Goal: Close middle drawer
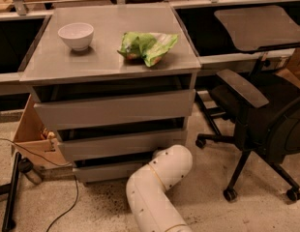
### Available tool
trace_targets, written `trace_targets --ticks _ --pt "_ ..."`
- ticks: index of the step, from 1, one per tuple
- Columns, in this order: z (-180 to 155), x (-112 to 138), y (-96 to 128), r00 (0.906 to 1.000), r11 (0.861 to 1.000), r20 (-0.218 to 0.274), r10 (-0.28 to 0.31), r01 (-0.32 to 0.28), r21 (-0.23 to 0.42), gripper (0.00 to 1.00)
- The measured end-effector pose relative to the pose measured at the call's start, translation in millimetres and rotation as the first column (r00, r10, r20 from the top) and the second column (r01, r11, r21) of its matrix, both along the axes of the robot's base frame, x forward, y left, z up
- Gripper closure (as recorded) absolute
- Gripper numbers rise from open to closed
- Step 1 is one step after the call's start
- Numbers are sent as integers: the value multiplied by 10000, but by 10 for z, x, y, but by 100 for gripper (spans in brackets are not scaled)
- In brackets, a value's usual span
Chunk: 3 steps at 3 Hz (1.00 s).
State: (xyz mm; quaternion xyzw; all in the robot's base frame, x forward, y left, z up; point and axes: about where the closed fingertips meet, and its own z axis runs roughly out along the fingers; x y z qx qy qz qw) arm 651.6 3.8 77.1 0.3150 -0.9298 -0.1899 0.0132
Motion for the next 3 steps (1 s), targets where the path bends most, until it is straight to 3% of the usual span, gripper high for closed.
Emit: trace_targets --ticks 1,2,3 --pt "-607 368 -646 9721 9654 1066 -2088 2223 -1362 100" --pt "-733 373 -1616 9441 9317 1907 -2689 3051 -1970 100" --pt "-433 391 -2223 9437 9406 2576 -2074 2648 -2126 100"
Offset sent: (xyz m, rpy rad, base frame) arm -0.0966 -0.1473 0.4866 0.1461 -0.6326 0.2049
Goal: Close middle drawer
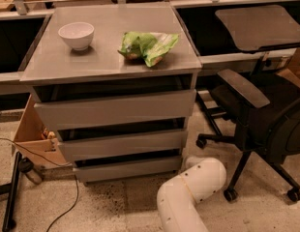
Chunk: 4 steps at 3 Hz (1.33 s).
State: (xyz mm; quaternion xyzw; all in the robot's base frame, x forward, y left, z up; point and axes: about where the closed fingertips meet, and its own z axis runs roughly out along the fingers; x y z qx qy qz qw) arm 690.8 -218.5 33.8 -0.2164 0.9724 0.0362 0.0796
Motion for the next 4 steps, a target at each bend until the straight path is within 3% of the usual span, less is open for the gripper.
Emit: trace_targets --ticks 1,2,3,4 --pt "402 -31 -555 9897 9955 1119 896 -854 -415 100" --pt "846 -234 -868 9559 9767 2022 2131 -2026 -715 100" --pt "1609 -484 -301 8925 9300 2844 3501 -3674 80 100" --pt "2309 -724 175 8924 9136 2829 3517 -3930 1041 100"
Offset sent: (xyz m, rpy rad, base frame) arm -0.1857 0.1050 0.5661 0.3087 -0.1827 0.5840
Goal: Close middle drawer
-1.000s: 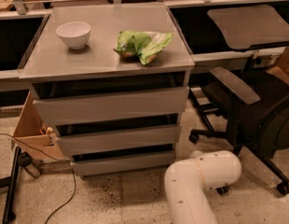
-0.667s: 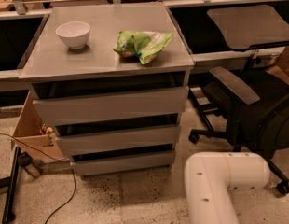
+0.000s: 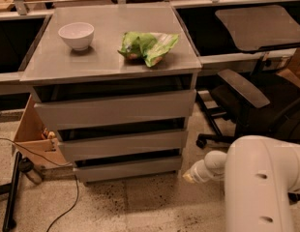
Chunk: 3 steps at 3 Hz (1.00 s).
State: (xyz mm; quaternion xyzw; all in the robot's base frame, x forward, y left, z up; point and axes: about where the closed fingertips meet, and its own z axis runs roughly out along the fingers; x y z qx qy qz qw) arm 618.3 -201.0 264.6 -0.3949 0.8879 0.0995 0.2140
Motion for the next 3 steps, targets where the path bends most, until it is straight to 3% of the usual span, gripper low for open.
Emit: trace_targets --ticks 1,2,3 --pt "662 -480 369 9945 9971 -917 499 -444 613 100" --pt "1479 -1405 694 9606 9843 -2297 1566 -1327 1164 100" --pt "2197 -1713 783 9448 9729 -2436 2190 -1925 1281 100"
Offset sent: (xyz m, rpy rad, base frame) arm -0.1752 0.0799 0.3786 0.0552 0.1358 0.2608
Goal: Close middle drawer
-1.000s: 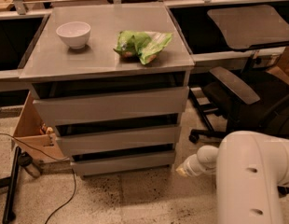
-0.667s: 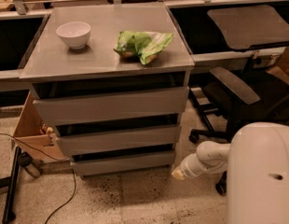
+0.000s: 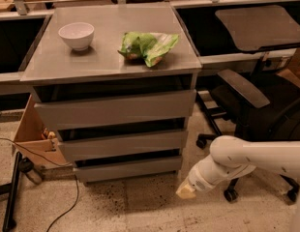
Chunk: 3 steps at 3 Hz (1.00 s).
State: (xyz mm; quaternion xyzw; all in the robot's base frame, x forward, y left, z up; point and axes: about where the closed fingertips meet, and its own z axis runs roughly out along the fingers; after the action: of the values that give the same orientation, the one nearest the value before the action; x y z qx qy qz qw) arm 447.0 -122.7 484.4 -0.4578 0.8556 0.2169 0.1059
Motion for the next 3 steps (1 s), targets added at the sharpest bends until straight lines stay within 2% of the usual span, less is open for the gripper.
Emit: trace_targets --ticks 1,2,3 --pt "418 105 -14 9977 9998 666 148 -141 -118 82" --pt "416 110 -13 9976 9998 681 141 -133 -120 51" --pt "416 110 -13 9976 9998 681 142 -134 -120 27"
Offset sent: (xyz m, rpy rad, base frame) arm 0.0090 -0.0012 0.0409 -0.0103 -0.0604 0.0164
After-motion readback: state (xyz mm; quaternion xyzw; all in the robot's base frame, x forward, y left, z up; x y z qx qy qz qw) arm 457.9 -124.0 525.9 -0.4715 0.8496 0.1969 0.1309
